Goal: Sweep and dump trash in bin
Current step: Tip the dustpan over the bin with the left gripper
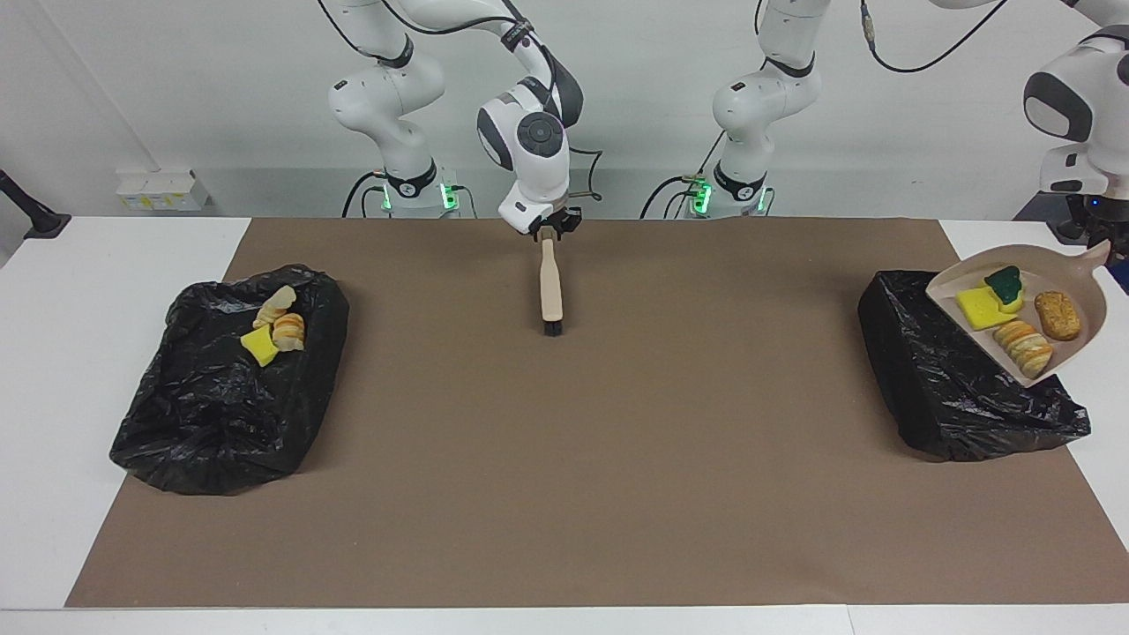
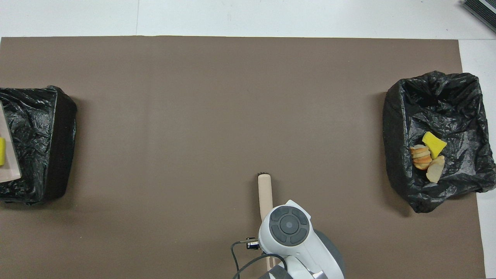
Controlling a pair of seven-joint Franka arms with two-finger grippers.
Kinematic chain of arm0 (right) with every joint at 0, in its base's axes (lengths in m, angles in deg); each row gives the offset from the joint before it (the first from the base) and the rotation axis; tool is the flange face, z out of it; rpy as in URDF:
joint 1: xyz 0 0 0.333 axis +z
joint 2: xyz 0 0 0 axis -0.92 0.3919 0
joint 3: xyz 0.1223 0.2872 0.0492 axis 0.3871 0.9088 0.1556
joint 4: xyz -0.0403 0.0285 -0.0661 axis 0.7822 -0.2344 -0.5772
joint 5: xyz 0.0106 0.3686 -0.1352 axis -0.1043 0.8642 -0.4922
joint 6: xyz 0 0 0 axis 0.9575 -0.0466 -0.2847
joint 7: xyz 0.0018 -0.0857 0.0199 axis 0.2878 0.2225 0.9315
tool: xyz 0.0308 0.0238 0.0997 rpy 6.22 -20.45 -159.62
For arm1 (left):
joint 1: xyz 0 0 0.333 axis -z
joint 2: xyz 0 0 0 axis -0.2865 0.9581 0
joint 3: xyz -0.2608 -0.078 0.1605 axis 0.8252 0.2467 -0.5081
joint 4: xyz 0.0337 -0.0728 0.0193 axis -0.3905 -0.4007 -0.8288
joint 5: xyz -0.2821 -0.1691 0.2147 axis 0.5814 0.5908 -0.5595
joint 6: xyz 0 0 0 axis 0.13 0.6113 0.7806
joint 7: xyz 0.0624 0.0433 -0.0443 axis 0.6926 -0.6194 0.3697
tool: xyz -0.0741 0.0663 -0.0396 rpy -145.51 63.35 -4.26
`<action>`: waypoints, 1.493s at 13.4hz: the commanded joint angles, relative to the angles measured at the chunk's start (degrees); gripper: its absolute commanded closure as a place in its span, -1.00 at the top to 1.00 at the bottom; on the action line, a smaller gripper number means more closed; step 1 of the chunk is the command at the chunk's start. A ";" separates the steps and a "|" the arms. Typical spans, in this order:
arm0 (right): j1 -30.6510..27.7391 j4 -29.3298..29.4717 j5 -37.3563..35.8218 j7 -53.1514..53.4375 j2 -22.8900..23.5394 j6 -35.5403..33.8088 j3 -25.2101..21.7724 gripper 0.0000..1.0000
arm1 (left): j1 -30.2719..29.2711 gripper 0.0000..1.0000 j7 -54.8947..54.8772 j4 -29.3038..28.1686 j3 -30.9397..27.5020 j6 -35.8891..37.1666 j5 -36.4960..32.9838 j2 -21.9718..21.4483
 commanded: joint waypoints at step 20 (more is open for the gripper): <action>-33.74 35.62 -15.94 -17.23 -1.75 -21.15 -1.81 1.00 | 23.32 -1.00 39.80 2.98 1.32 17.70 14.28 0.26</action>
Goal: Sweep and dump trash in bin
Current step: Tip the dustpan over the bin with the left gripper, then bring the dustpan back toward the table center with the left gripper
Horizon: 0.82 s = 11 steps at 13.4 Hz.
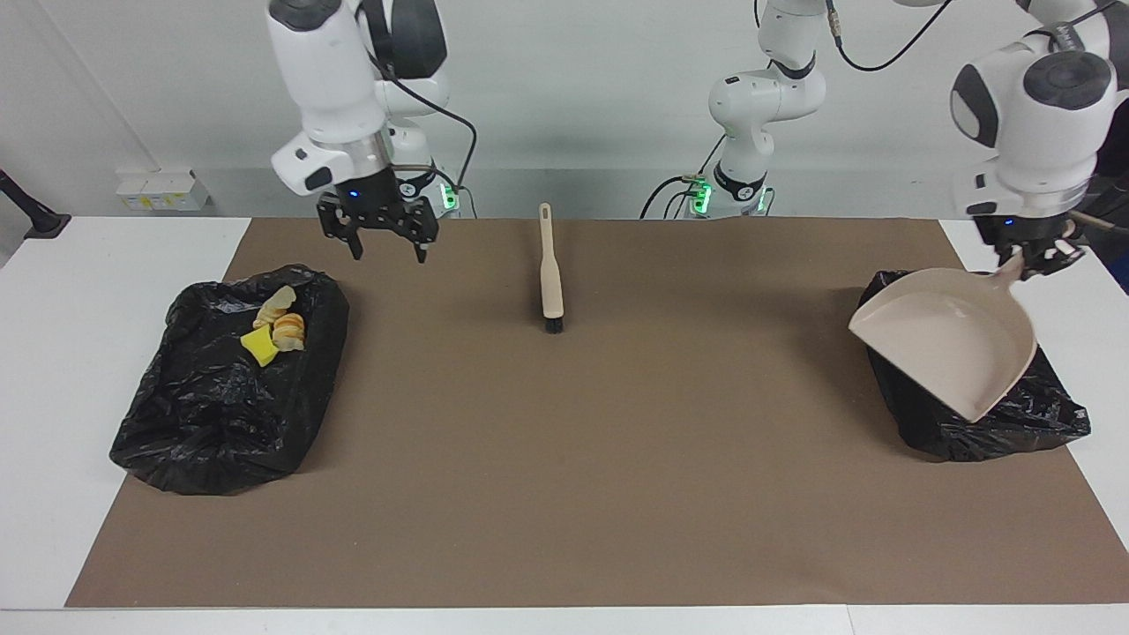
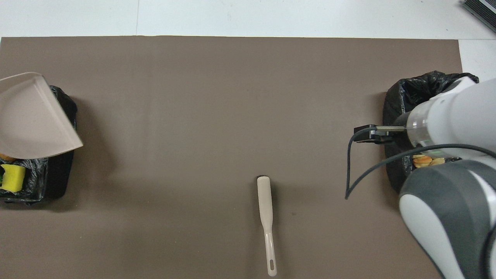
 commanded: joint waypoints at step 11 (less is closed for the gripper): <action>-0.98 7.42 0.36 -9.58 -4.15 -13.24 -11.42 1.00 | 32.28 -1.00 70.23 8.23 -0.86 -4.83 20.42 16.76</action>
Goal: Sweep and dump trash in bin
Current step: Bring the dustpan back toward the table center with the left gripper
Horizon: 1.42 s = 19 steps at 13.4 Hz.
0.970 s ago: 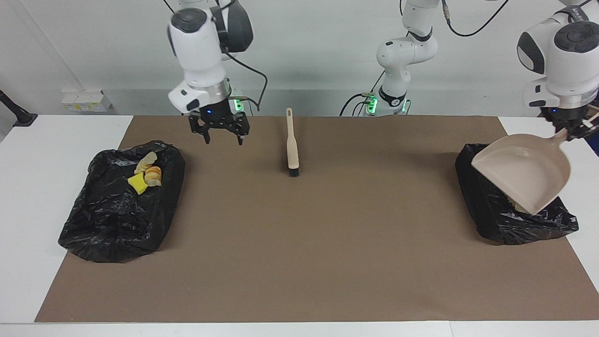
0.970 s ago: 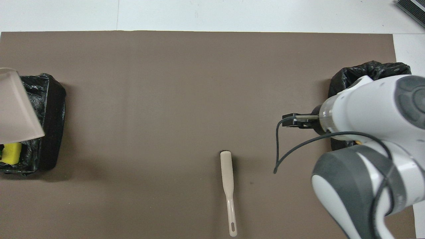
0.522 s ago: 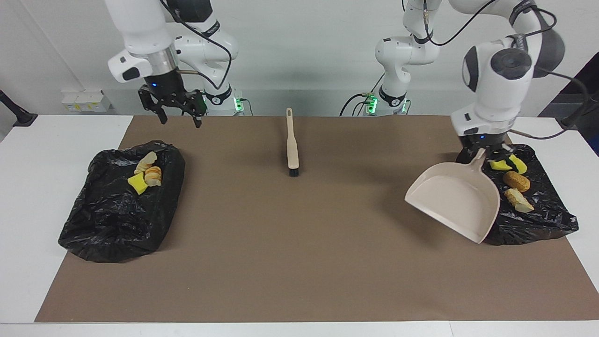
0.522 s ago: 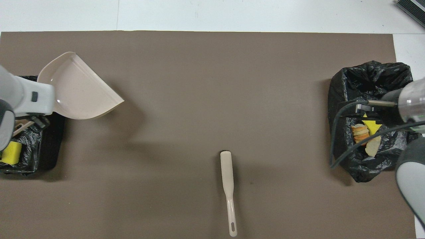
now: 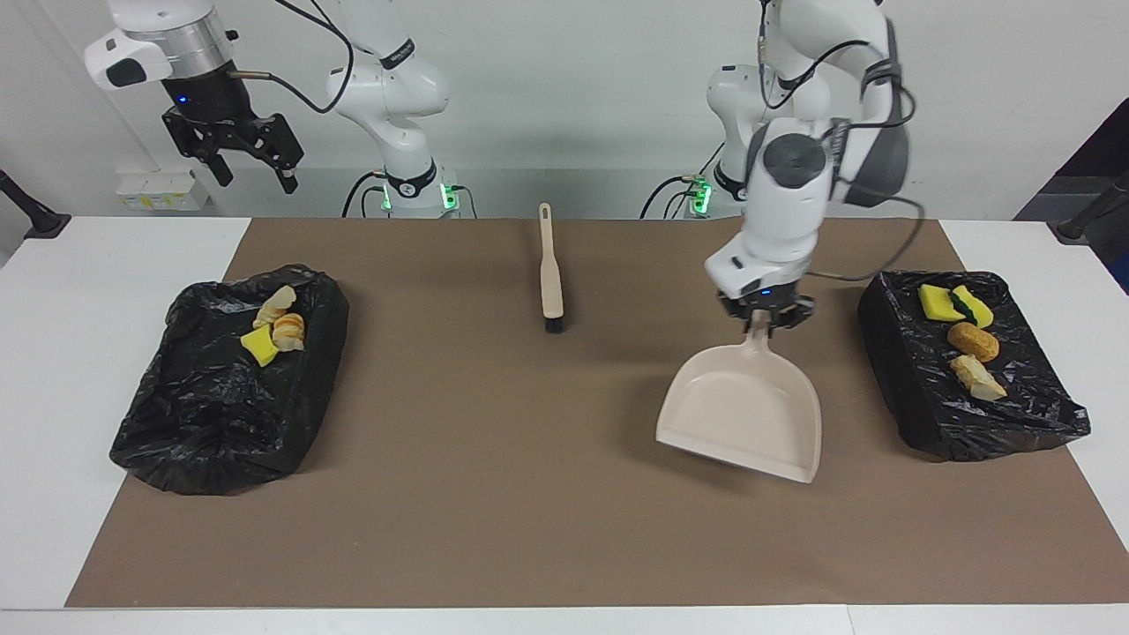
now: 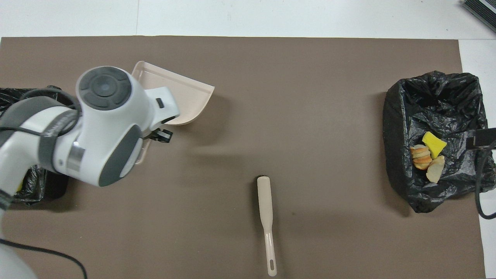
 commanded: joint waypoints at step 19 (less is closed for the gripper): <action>0.50 0.03 -1.24 -6.61 1.68 1.28 0.70 1.00 | 18.30 1.00 36.96 24.69 -1.54 -5.31 4.47 25.30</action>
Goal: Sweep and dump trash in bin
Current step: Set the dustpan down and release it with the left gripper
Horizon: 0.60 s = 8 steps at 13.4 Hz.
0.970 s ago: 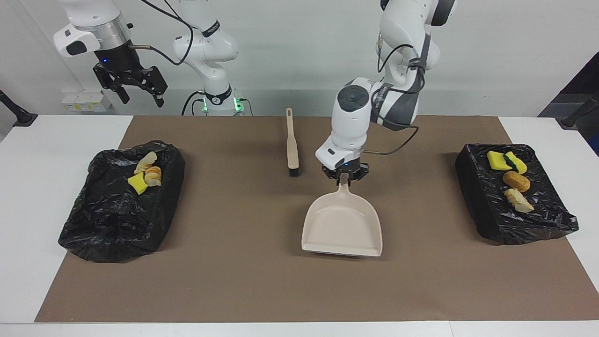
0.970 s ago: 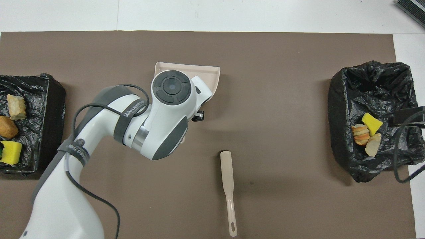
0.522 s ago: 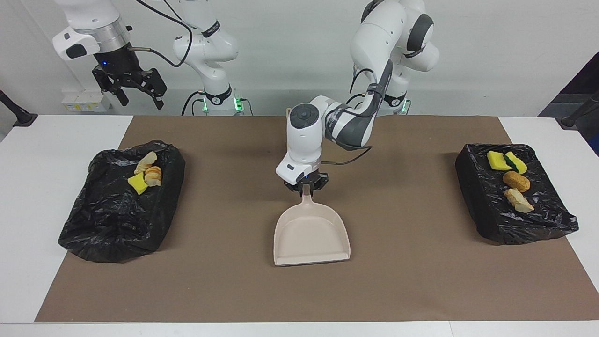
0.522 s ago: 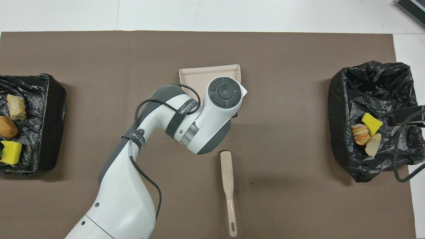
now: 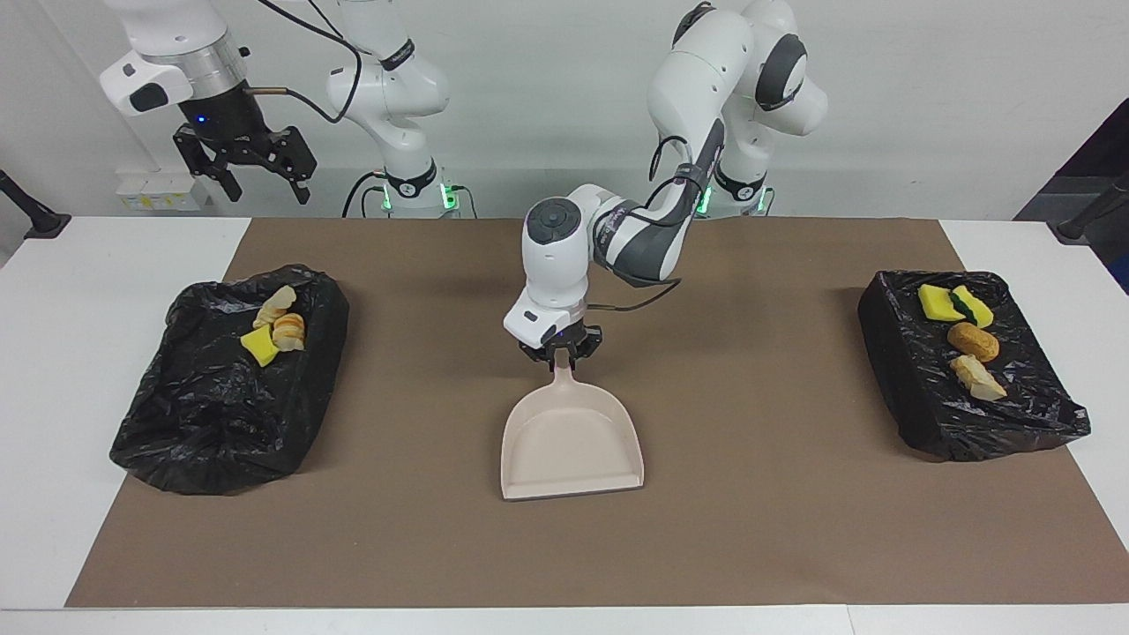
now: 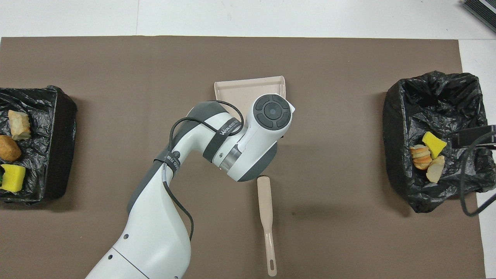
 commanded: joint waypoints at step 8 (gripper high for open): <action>-0.35 -0.07 -0.60 -0.91 -0.09 0.17 0.18 1.00 | -7.52 1.00 -21.83 -15.29 -1.64 0.25 -1.16 -20.29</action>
